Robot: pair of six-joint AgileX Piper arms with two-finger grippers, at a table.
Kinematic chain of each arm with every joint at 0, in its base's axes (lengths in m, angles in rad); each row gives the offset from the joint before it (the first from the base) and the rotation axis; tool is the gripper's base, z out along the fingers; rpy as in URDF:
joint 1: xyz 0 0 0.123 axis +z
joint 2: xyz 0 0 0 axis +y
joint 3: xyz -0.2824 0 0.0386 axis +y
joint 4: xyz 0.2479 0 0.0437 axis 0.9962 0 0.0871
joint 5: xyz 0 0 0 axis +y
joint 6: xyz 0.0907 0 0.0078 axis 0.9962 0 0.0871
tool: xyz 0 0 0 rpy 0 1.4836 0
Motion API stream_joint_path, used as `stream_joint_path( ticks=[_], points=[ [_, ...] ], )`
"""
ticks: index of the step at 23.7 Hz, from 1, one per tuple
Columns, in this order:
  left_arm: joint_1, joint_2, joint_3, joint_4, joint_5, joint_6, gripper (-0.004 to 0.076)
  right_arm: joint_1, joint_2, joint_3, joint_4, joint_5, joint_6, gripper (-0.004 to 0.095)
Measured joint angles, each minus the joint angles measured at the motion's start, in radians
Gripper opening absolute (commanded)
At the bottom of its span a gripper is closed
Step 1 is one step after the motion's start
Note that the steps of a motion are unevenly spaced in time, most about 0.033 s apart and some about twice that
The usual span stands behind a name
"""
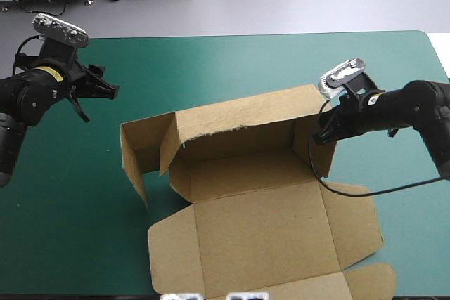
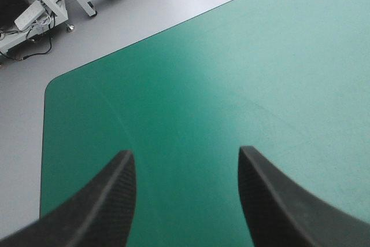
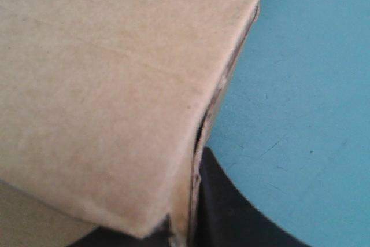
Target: Fold the box
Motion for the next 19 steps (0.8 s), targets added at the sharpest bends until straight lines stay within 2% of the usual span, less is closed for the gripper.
stream_joint_path(
  ticks=[7,14,19],
  points=[
    [0.0,0.0,0.0,0.015,0.0,0.0,0.0387,0.0,0.148,-0.082,-0.037,0.039,0.057,-0.0025],
    [0.0,-0.001,0.0,-0.006,0.0,0.001,0.0387,0.0,0.377,-0.317,-0.07,0.14,0.127,-0.0025],
    [0.0,-0.001,0.0,-0.014,0.0,0.002,0.0387,0.0,0.57,-0.482,-0.003,0.092,0.137,-0.0025]
  ],
)
